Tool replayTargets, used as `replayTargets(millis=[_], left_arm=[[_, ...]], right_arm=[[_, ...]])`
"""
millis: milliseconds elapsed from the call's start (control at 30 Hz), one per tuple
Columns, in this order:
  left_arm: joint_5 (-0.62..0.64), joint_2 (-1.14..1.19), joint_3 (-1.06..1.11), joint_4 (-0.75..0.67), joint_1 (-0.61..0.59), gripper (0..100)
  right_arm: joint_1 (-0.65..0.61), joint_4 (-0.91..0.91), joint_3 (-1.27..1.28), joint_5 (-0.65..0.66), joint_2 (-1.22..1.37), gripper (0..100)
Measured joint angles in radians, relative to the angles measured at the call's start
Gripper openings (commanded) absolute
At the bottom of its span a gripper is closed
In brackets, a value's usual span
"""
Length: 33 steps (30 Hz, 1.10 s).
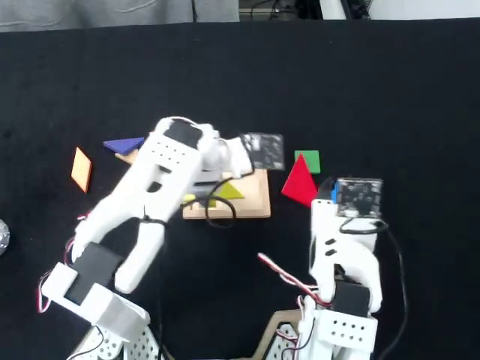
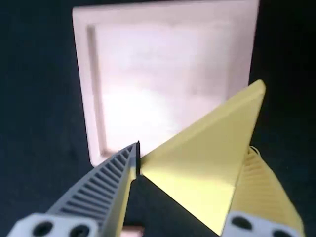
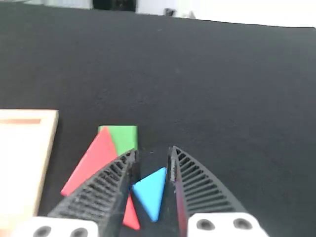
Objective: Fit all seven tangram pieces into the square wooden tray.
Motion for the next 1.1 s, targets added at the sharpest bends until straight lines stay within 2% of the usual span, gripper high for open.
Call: replayTargets(millis=[167, 267, 600, 767, 1100], left_arm=[[0.000, 0.095, 0.000, -0.126, 0.026, 27], [0.000, 0.166, -0.020, -0.143, 0.026, 27], [0.003, 0.253, -0.199, -0.012, 0.075, 28], [0.005, 0.282, -0.232, 0.032, 0.089, 41], [0.075, 0.288, -0.276, 0.032, 0.083, 40]], right_arm=[[0.046, -0.012, 0.000, -0.060, 0.000, 10.6], [0.046, -0.012, 0.000, -0.068, 0.000, 10.6], [0.049, -0.012, 0.000, -0.068, 0.000, 10.6], [0.049, -0.012, 0.000, -0.068, 0.000, 10.6], [0.049, -0.012, 0.000, -0.068, 0.000, 10.6]])
